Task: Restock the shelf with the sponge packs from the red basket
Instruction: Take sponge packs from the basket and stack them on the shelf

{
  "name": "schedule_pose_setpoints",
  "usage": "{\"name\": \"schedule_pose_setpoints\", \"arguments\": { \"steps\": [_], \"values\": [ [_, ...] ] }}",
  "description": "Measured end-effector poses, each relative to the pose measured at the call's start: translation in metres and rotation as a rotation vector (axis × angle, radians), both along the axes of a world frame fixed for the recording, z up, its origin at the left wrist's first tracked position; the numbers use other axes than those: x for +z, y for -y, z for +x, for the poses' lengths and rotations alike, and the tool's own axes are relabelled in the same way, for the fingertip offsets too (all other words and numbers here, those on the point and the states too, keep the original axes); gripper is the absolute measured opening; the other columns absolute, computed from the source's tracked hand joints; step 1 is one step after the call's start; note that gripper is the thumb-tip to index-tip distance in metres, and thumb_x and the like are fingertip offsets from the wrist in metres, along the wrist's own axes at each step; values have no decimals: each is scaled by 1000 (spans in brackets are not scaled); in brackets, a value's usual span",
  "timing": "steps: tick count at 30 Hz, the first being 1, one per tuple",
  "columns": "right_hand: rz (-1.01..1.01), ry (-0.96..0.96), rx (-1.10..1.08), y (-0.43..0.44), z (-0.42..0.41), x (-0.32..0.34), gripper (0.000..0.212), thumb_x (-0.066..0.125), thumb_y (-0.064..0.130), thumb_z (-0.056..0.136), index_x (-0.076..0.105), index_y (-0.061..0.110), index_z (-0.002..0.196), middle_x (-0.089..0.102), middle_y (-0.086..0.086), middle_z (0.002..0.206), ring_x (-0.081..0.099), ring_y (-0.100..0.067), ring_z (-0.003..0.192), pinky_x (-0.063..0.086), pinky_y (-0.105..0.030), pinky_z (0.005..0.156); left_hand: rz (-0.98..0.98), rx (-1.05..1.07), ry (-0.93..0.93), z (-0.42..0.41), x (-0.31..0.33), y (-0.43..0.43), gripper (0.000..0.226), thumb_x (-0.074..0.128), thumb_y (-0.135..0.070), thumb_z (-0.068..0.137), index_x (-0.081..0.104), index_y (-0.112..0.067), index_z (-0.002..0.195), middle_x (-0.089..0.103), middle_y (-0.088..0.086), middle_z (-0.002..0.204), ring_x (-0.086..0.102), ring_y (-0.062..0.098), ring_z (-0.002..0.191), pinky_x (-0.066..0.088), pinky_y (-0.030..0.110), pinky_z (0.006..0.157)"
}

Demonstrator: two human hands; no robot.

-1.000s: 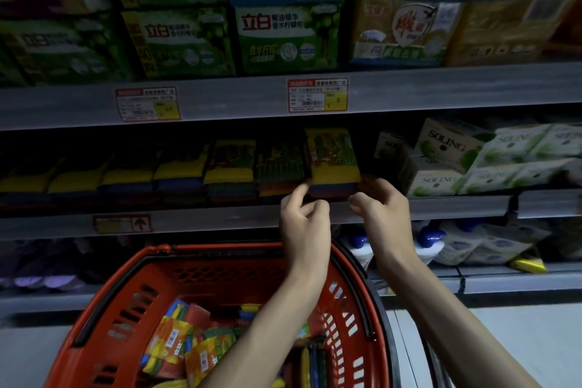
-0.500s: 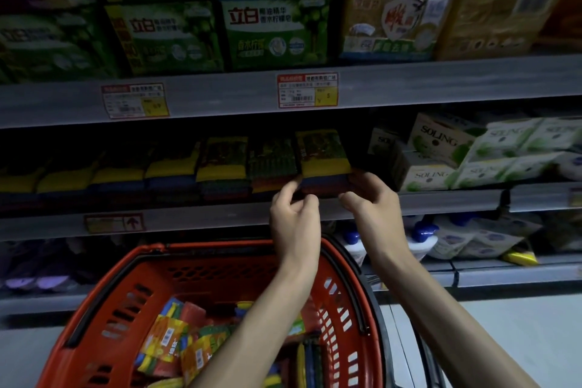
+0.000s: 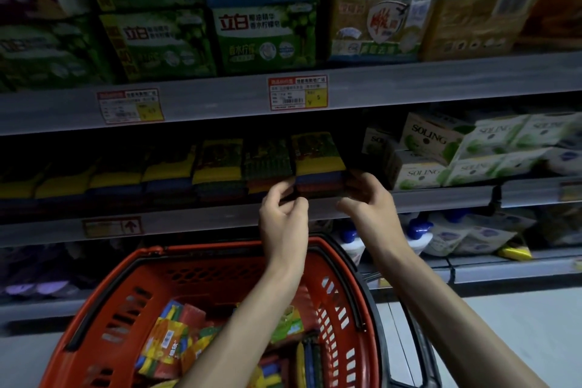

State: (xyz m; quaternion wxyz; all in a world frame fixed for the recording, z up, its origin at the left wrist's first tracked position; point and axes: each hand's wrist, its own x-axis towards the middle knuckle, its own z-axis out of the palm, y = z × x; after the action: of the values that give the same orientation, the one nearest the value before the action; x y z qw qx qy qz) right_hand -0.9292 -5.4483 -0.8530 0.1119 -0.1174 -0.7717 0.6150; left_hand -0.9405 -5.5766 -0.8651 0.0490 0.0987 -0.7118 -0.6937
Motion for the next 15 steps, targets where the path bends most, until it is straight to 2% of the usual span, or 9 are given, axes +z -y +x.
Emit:
{"name": "schedule_pose_setpoints", "arguments": {
  "steps": [2, 4, 6, 8, 11, 15],
  "values": [
    [-1, 5, 27, -1, 1, -2, 50, 65, 11, 78, 64, 20, 127, 72, 12, 113, 66, 4, 104, 53, -26, 94, -6, -24, -19, 2, 0, 3, 35, 61, -9, 99, 63, -21, 131, 70, -8, 102, 63, -16, 71, 48, 4, 60],
    [11, 8, 43, -2, 2, -3, 47, 64, -2, 84, 63, 23, 125, 70, 16, 114, 64, 10, 103, 50, -19, 91, -23, -45, -37, 4, 0, 5, 35, 62, -8, 98, 63, -23, 129, 69, -8, 109, 65, -14, 82, 48, 3, 65],
    [20, 12, 40, -3, 3, -4, 50, 63, -6, 86, 60, 27, 123, 68, 16, 115, 62, 10, 106, 48, -14, 90, -41, -72, -47, 6, 1, 7, 35, 63, -8, 97, 64, -24, 128, 66, -9, 117, 65, -7, 93, 48, 3, 70],
    [15, 14, 38, -5, 4, -4, 53, 63, -6, 86, 59, 27, 127, 69, 12, 119, 62, 4, 111, 49, -17, 94, -59, -113, -51, 8, 1, 11, 35, 64, -7, 96, 65, -26, 126, 65, -9, 119, 65, -8, 95, 48, 3, 71],
    [30, 20, 32, -7, 8, -7, 58, 64, -4, 87, 57, 21, 139, 67, 4, 126, 62, -8, 119, 50, -30, 103, -126, -187, -69, 15, 0, 20, 33, 66, -10, 96, 66, -30, 122, 66, -10, 116, 64, -10, 95, 50, 5, 72],
    [81, 15, 54, -8, 21, -8, 57, 72, 4, 88, 58, 23, 139, 66, 6, 130, 61, -10, 122, 49, -31, 103, -291, -285, -117, 25, -4, 39, 32, 68, -17, 97, 64, -35, 122, 62, -14, 120, 61, -10, 103, 51, 8, 79]
  ]
}}
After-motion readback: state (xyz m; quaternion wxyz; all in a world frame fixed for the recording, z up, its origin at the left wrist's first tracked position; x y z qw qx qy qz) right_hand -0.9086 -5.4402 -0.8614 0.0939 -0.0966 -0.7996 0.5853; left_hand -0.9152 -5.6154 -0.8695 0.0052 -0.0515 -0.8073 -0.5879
